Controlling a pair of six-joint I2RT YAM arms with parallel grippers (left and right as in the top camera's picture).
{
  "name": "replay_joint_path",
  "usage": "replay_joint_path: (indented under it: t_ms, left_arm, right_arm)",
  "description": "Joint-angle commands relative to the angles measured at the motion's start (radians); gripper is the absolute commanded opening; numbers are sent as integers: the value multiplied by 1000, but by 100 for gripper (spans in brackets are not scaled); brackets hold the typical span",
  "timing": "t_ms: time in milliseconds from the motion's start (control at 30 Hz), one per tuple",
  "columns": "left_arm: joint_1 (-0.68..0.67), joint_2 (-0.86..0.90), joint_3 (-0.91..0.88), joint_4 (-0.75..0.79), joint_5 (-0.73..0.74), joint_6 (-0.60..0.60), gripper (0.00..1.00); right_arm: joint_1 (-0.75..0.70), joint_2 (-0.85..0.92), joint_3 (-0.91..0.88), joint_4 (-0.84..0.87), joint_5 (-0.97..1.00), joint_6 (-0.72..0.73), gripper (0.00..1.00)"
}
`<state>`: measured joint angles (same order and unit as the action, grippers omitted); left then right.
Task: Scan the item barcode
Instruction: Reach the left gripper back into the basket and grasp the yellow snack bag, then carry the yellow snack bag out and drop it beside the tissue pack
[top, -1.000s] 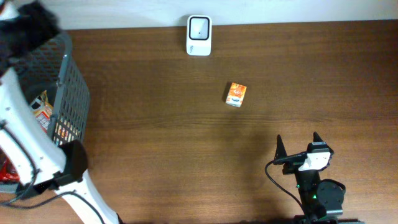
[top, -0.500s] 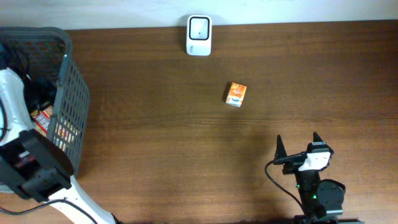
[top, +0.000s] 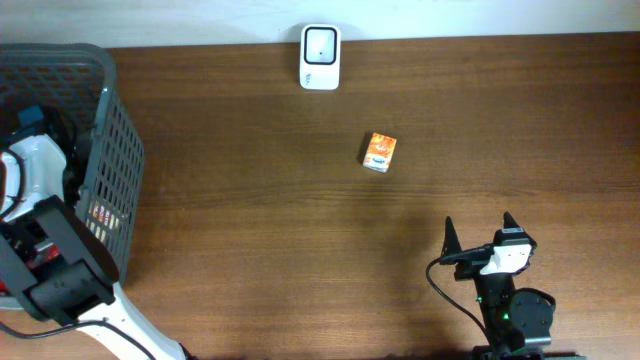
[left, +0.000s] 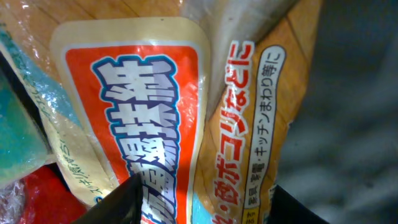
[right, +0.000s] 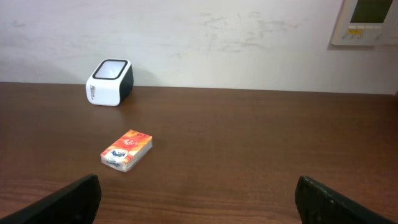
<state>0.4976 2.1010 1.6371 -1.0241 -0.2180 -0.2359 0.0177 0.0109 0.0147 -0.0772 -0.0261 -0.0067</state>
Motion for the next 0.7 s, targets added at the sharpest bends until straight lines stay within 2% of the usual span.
replay_joint_path:
  t_ms: [0, 67, 200, 333, 400, 500, 567, 633, 667]
  left_arm:
    - [10, -2, -76, 2, -34, 8, 0]
    - [9, -7, -74, -19, -33, 8, 0]
    - [9, -70, 145, -169, 11, 6, 0]
    - [9, -204, 451, -250, 213, 6, 0]
    - [9, -284, 527, -245, 258, 6, 0]
    - [9, -414, 560, -224, 371, 6, 0]
    - [-15, -489, 560, -206, 558, 6, 0]
    - [-91, -525, 560, -208, 657, 6, 0]
    - [-163, -531, 560, -211, 658, 7, 0]
  right_arm:
    - [8, -6, -9, -1, 5, 0, 99]
    - [8, -6, -9, -1, 5, 0, 99]
    - [8, -6, -9, -1, 5, 0, 99]
    - [8, -6, -9, -1, 5, 0, 99]
    - [8, -6, -9, -1, 5, 0, 99]
    - [8, -6, -9, -1, 5, 0, 99]
    - [8, -6, -9, -1, 5, 0, 99]
    - [8, -6, -9, -1, 5, 0, 98]
    - [8, -6, -9, -1, 5, 0, 98]
